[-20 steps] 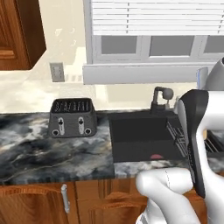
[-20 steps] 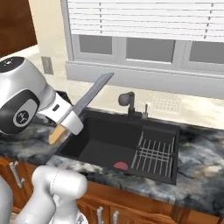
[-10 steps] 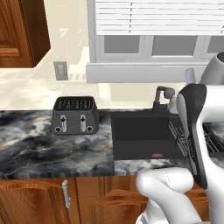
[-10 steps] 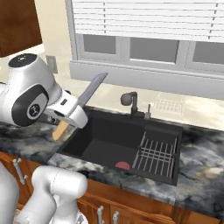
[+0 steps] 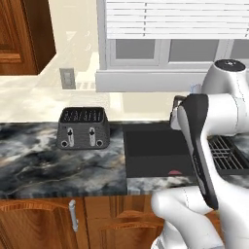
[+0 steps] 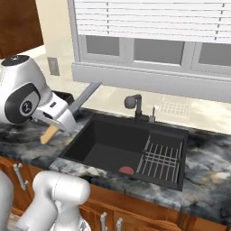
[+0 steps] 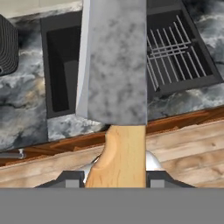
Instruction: Move the cutting board and knife to the sink. Then move spray from the cabinet to the counter.
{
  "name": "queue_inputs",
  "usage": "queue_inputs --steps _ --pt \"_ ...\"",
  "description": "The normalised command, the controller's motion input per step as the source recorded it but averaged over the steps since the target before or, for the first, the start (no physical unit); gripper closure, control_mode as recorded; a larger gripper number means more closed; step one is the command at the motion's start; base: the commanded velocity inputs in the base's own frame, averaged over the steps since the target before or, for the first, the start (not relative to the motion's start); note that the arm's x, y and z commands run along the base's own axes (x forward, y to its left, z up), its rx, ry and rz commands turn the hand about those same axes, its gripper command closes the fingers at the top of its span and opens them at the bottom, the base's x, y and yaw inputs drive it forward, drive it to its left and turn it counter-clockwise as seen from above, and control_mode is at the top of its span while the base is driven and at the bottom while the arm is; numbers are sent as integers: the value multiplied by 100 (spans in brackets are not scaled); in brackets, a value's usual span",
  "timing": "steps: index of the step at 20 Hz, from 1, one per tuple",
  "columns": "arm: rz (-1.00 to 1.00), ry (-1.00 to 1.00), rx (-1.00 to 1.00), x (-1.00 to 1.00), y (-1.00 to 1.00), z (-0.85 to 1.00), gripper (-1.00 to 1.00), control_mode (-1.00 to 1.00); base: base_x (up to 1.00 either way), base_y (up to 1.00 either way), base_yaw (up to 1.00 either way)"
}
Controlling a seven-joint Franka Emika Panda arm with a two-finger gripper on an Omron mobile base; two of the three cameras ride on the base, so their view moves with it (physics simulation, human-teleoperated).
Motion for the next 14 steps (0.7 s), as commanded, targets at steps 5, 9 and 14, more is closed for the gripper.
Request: queue_inputs --steps 5,9,14 --pt "-15 9 0 4 42 -25 100 -100 0 0 0" --pt "-13 14 3 12 8 -18 100 -100 0 0 0" --pt "-12 20 6 40 0 -31 100 -100 0 0 0"
